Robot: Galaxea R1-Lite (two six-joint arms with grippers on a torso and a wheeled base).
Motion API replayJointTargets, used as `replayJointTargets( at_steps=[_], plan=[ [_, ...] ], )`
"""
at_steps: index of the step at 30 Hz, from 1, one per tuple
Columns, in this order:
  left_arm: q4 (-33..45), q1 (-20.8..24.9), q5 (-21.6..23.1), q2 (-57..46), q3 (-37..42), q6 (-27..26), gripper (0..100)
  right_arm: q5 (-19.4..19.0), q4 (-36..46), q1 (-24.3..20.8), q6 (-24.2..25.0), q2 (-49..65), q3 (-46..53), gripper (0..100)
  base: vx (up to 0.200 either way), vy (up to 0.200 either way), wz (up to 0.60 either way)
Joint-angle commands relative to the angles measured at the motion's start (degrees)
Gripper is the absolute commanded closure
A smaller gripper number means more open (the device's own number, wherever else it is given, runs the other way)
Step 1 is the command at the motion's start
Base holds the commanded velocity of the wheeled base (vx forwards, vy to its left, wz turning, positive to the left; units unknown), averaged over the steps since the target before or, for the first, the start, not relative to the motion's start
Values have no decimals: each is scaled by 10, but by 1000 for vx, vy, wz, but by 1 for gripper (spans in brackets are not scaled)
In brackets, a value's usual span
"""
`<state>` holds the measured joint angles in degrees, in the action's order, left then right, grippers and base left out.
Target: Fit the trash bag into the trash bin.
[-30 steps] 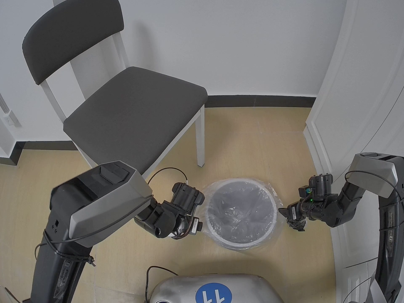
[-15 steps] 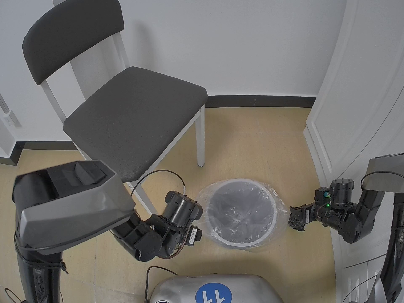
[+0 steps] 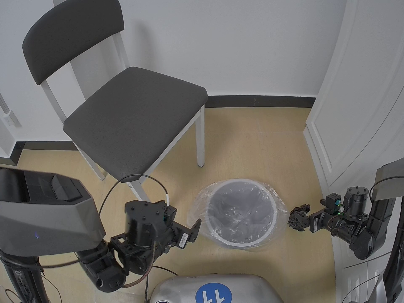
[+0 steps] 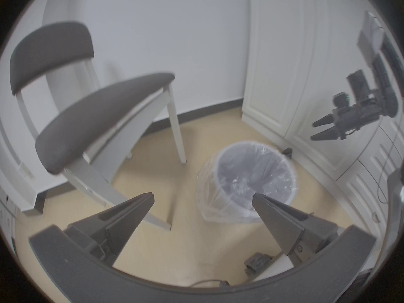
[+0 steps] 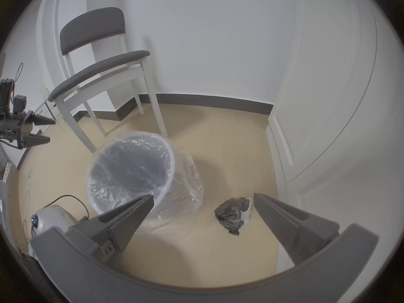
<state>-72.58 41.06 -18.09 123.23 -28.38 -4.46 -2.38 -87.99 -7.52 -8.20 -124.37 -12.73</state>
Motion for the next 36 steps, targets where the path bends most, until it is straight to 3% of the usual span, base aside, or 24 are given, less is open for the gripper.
replayJointTargets(
  at_steps=[1, 3, 9, 11, 19, 36],
  plan=[
    [-155, -4, 70, -16, 134, -97, 0, -2, -20, -6, 15, 41, 47, 0, 0, 0, 0],
    [-157, -4, 80, -20, 141, -96, 0, -3, -20, -6, 21, 49, 53, 0, 0, 0, 0],
    [-154, -24, 191, -61, 162, -90, 0, -4, -20, 15, 26, 69, 57, 0, 0, 0, 0],
    [-154, -32, 209, -70, 167, -85, 0, -7, -20, 15, 26, 74, 58, 0, -100, 0, 0],
    [-155, -40, 209, -81, 163, -45, 0, -16, -20, 26, 27, 75, 51, 0, -200, 0, 0],
    [-155, -63, 211, -77, 135, -33, 0, -27, -20, 73, 57, -32, -41, 0, 0, 0, 0]
  ],
)
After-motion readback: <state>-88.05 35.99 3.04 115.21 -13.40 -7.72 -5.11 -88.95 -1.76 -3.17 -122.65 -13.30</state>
